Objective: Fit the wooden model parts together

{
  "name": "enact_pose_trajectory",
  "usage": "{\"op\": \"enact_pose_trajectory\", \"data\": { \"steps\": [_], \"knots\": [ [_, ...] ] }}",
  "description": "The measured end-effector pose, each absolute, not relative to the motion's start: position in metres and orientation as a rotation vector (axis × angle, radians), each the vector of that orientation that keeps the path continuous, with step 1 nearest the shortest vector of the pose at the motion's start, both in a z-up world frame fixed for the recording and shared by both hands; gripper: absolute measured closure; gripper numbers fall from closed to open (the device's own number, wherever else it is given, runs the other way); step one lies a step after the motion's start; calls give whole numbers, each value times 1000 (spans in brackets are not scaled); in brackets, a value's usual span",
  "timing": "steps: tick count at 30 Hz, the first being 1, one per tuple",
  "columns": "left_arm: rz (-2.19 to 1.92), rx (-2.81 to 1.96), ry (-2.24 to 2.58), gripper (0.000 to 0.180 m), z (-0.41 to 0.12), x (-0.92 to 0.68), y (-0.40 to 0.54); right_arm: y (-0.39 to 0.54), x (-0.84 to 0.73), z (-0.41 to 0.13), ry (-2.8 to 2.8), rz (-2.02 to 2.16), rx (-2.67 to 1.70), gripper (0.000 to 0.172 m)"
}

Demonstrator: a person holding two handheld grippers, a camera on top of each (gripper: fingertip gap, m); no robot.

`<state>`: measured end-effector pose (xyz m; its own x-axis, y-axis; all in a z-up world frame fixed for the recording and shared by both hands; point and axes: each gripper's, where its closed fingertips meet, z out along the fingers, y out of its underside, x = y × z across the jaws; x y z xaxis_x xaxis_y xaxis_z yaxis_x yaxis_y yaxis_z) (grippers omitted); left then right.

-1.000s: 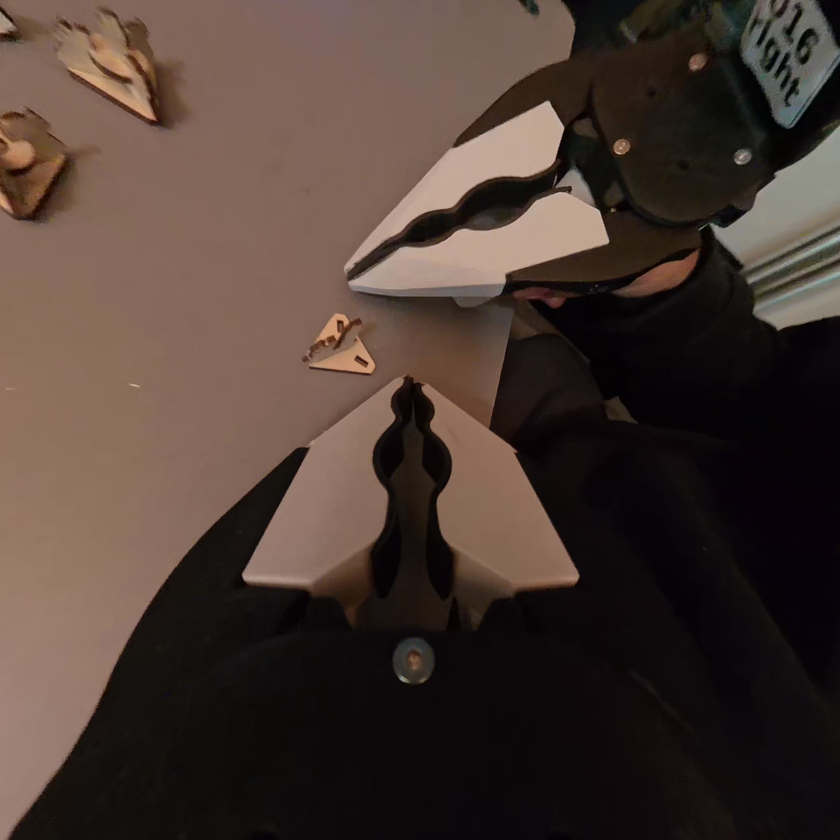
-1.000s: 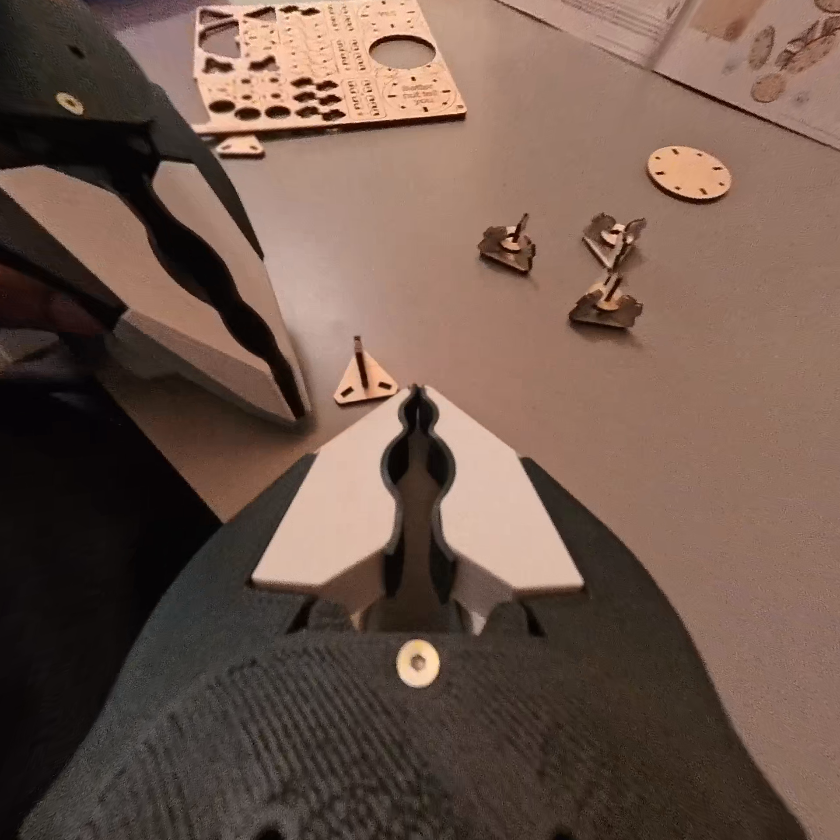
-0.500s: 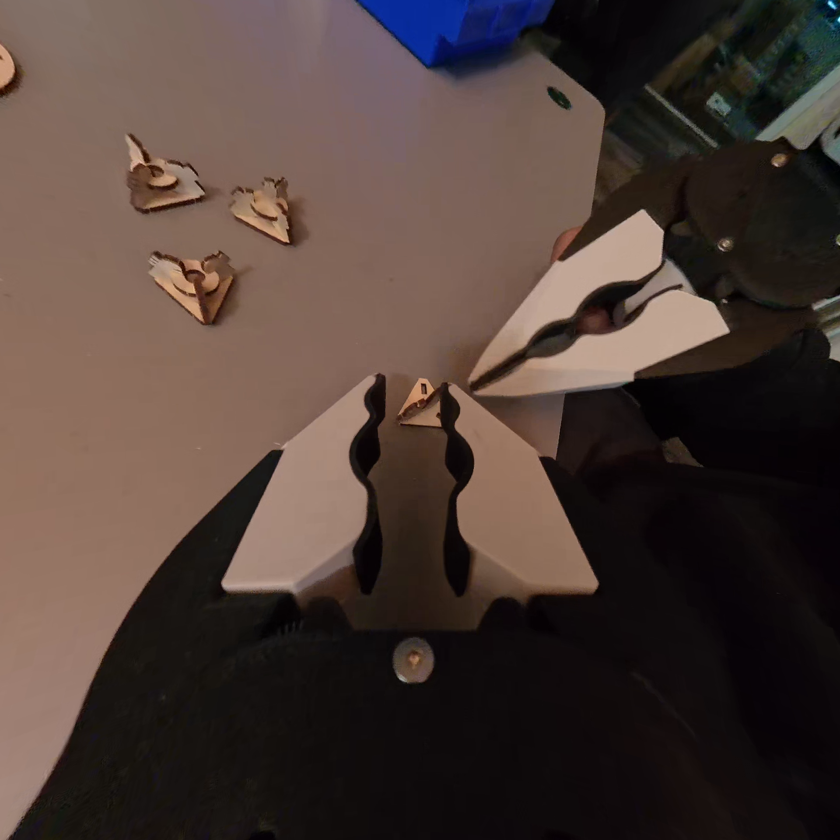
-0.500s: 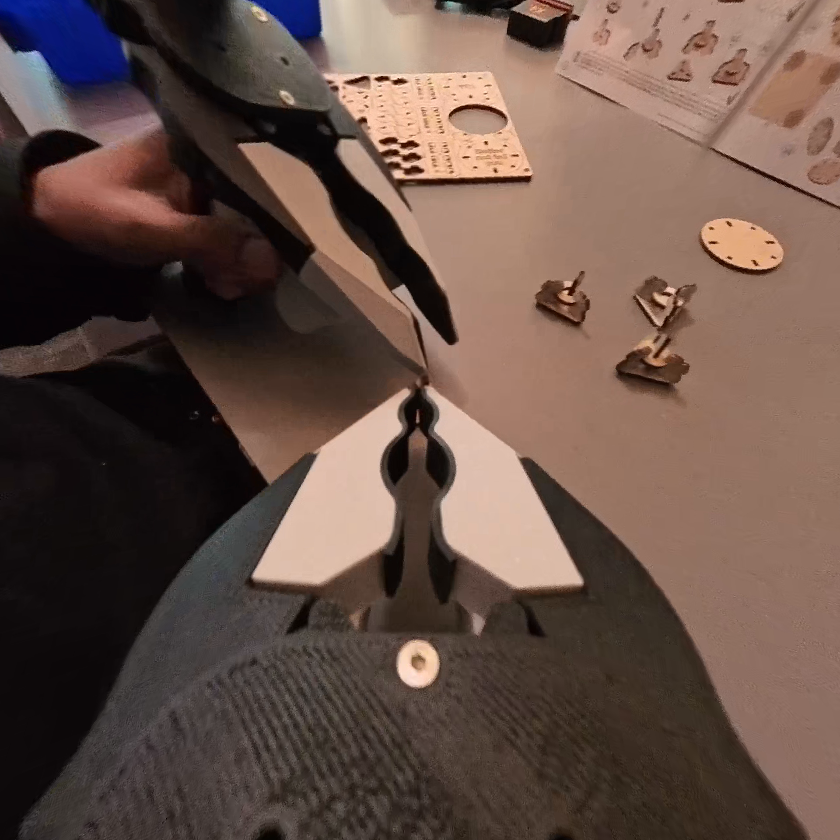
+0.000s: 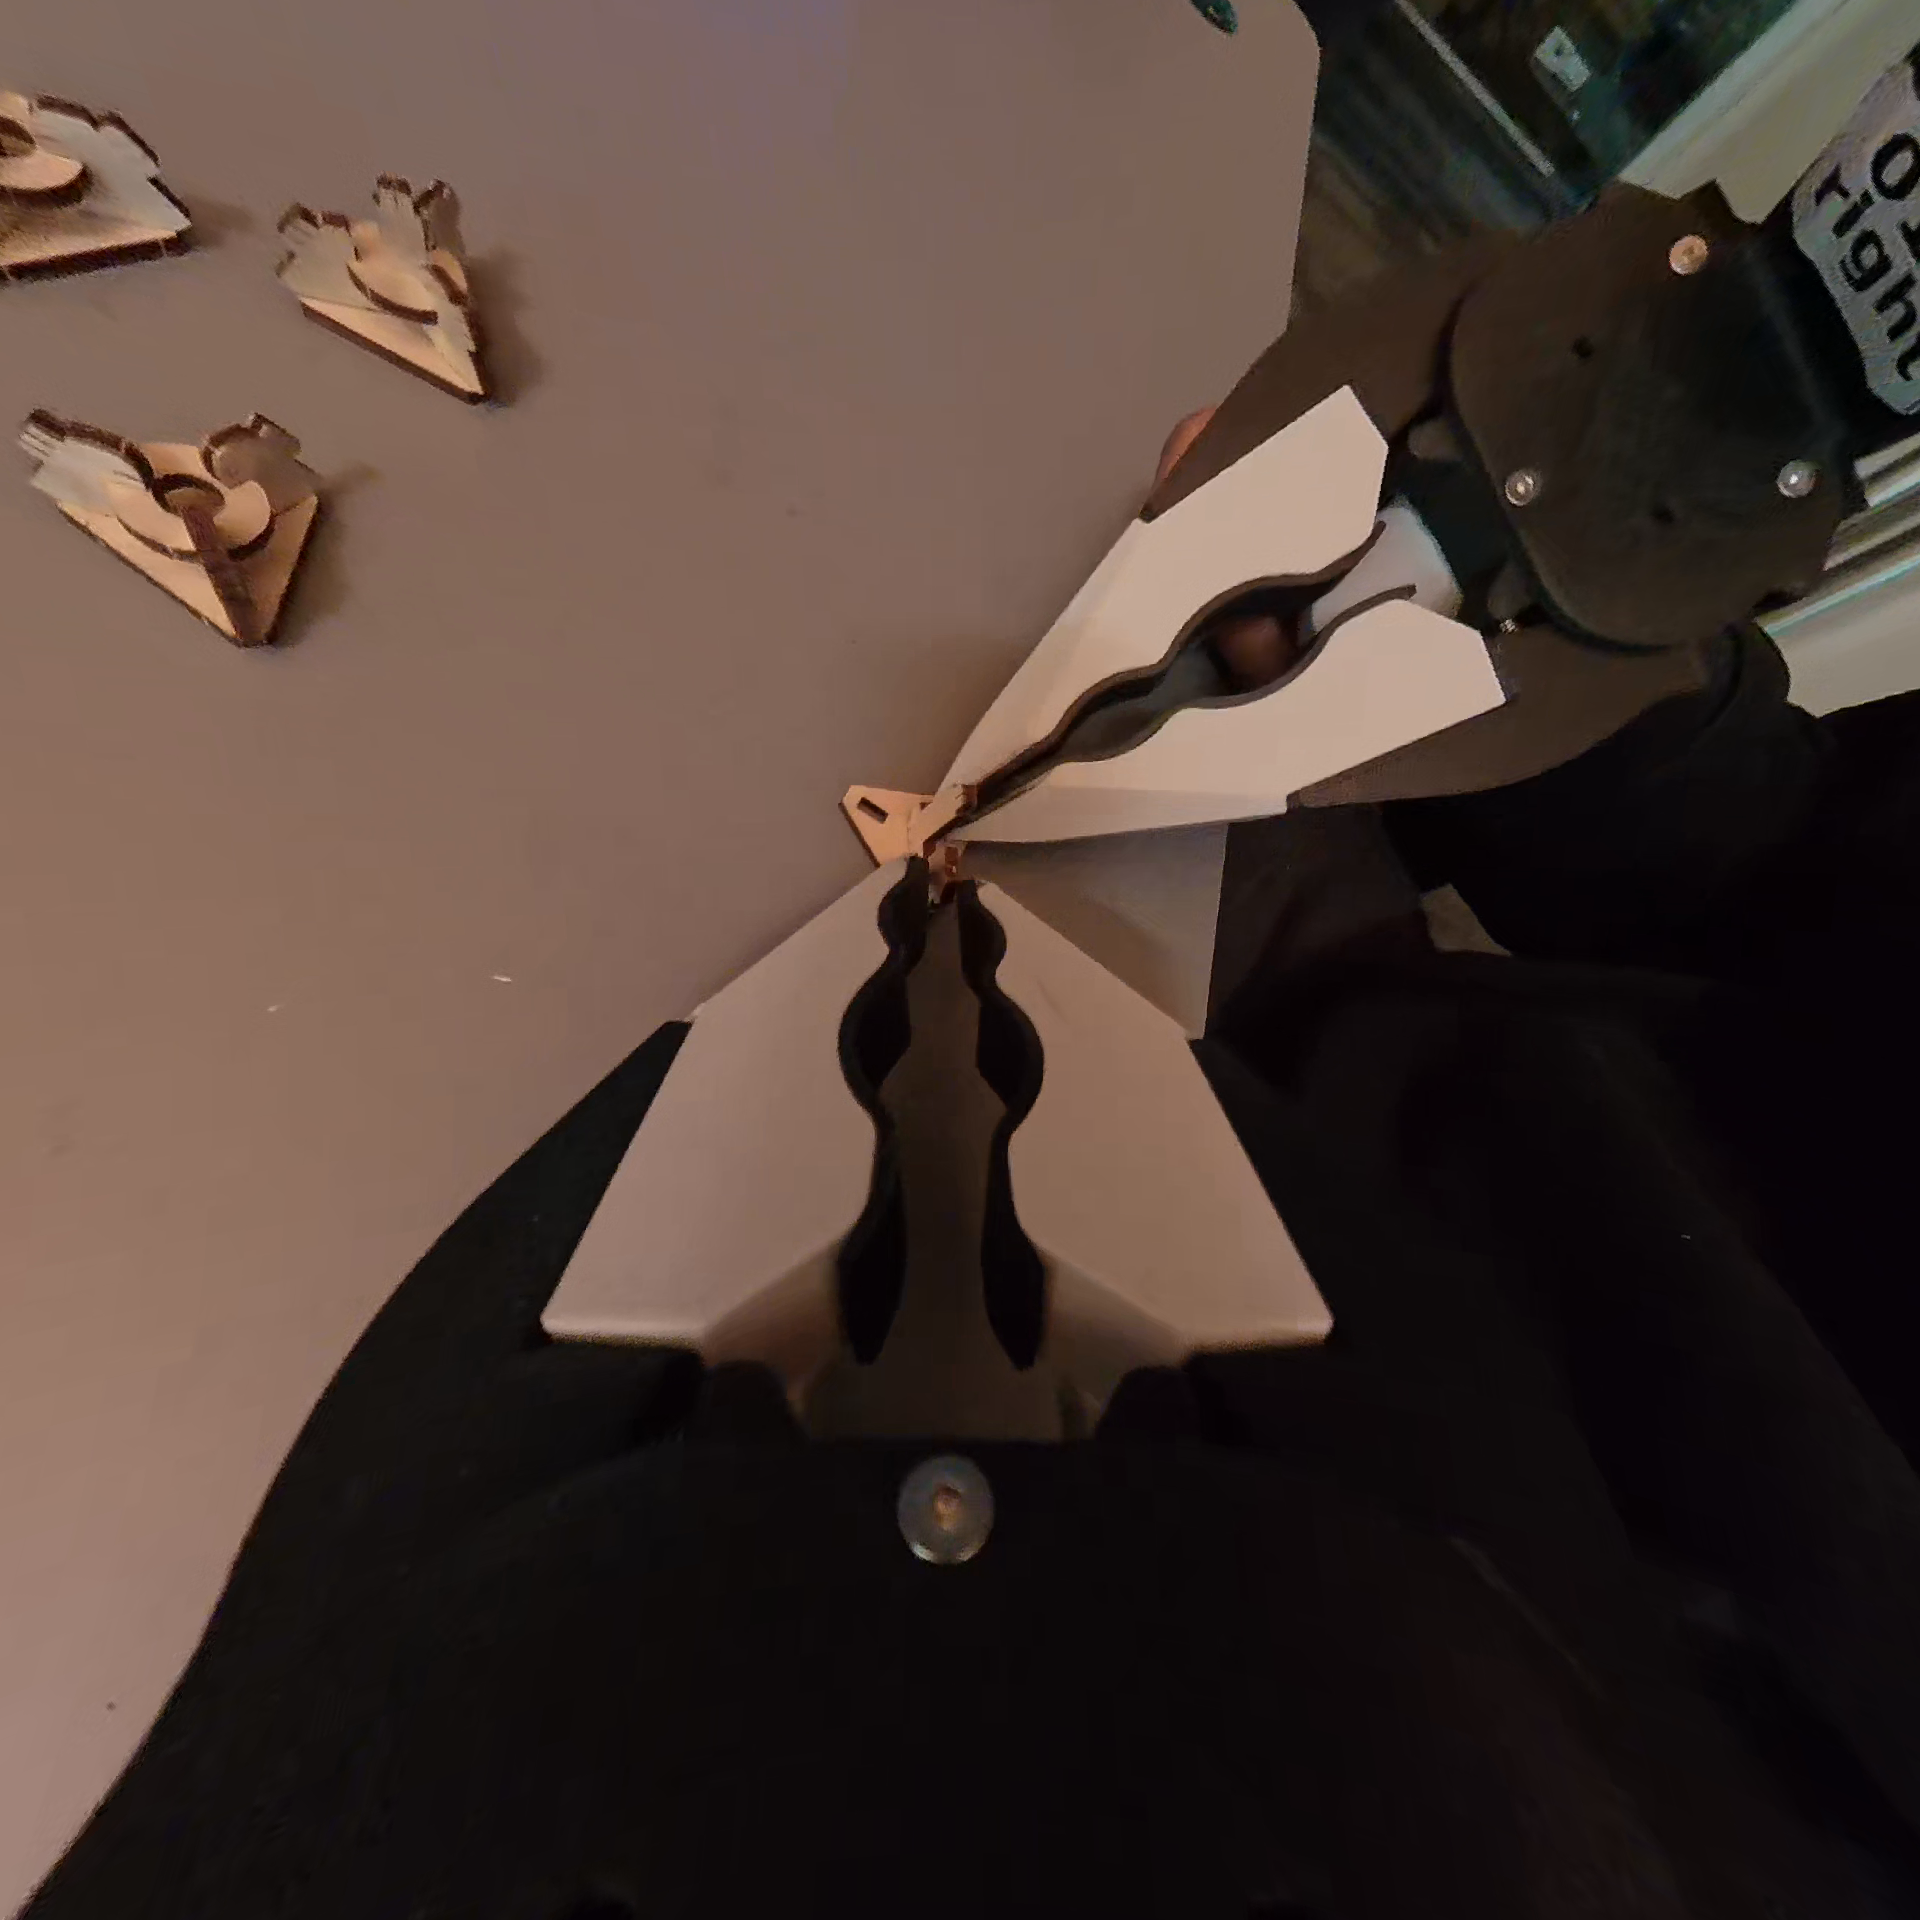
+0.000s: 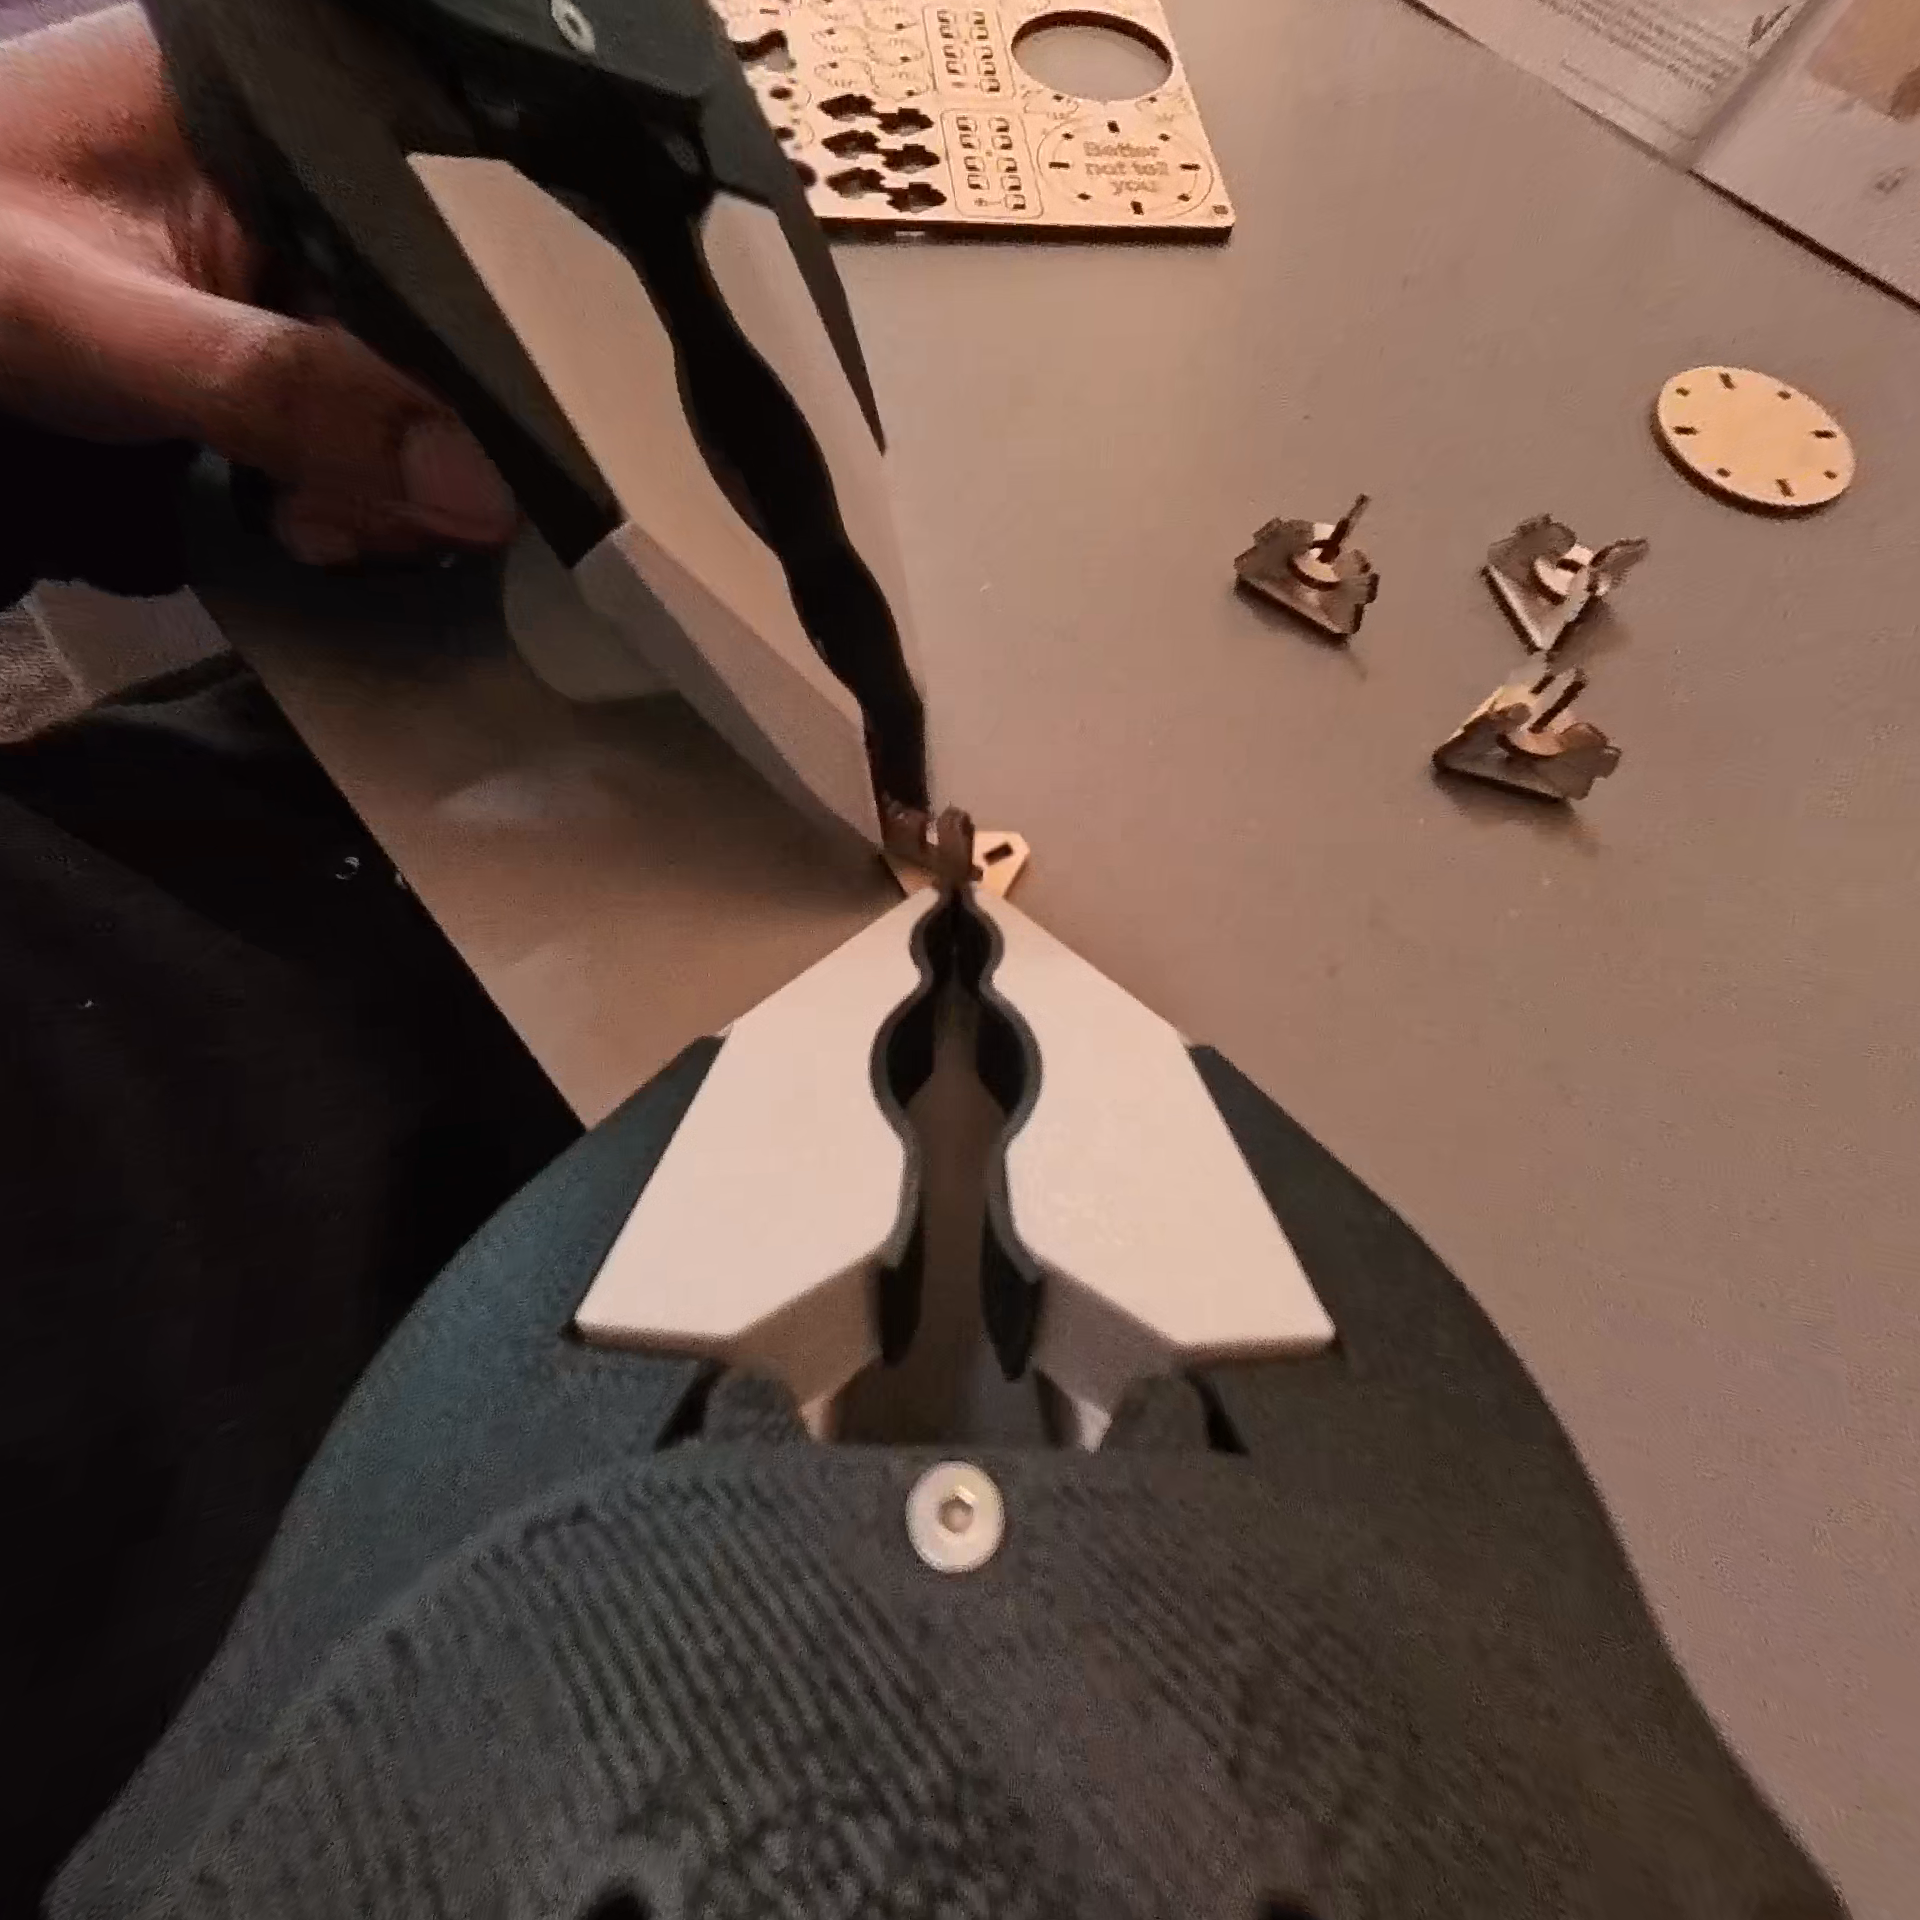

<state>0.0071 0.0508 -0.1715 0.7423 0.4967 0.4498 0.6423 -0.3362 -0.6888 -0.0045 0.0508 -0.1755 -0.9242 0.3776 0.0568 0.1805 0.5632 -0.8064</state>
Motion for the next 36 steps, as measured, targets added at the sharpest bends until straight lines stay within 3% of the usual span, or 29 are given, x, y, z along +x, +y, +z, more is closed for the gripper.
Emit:
{"op": "enact_pose_trajectory", "data": {
  "steps": [7,15,29,36],
  "knots": [
    [-156,-2009,-861,164,-171,6,50,51,-9,-167,-2530,1348,-502,172],
    [-110,-2042,-869,175,-174,4,49,41,-13,-136,-2353,1518,-512,172],
    [54,-2104,-834,177,-175,2,50,46,-29,-149,-2263,1191,-367,172],
    [88,-2121,-822,177,-176,1,53,56,-49,-136,-1966,813,94,172]
  ]
}}
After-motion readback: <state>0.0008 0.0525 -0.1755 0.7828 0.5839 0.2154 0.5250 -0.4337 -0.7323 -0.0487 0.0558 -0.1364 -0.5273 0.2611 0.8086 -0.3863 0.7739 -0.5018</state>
